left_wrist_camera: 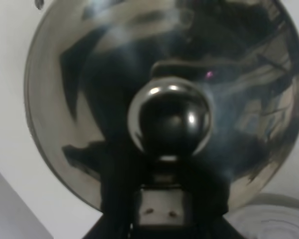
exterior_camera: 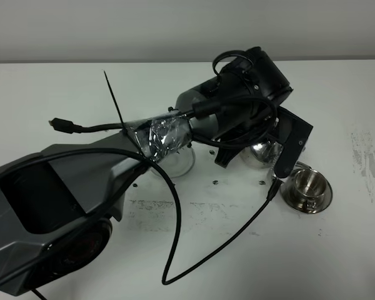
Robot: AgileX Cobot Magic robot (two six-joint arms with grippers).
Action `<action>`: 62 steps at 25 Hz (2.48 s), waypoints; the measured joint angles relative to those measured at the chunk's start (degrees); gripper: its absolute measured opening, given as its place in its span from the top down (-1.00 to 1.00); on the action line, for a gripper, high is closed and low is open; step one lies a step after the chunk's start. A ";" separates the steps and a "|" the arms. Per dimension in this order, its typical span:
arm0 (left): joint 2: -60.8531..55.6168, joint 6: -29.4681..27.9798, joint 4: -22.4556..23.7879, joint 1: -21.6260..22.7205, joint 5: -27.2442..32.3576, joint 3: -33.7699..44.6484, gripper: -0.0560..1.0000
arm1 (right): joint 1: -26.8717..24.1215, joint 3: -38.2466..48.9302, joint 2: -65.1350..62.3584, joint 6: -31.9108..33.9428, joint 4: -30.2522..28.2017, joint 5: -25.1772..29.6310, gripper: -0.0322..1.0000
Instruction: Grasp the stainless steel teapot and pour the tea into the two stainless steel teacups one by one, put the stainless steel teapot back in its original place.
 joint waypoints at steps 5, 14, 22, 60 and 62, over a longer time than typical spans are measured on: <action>0.19 -0.09 2.79 -1.04 -1.38 0.00 0.56 | 0.00 0.00 0.00 0.00 0.00 0.00 0.02; 0.29 -0.19 7.45 -2.57 -2.14 0.00 0.56 | 0.00 0.00 0.00 0.00 0.00 0.00 0.02; 0.86 -0.23 10.73 -3.24 -2.66 0.00 0.56 | 0.00 0.00 0.00 0.00 0.00 0.00 0.02; 0.86 2.37 17.50 -4.94 -2.95 0.63 0.56 | 0.00 0.00 0.00 0.00 0.00 0.00 0.02; 0.86 2.54 18.06 -4.94 -2.96 1.22 0.56 | 0.00 0.00 0.00 0.00 0.00 0.00 0.02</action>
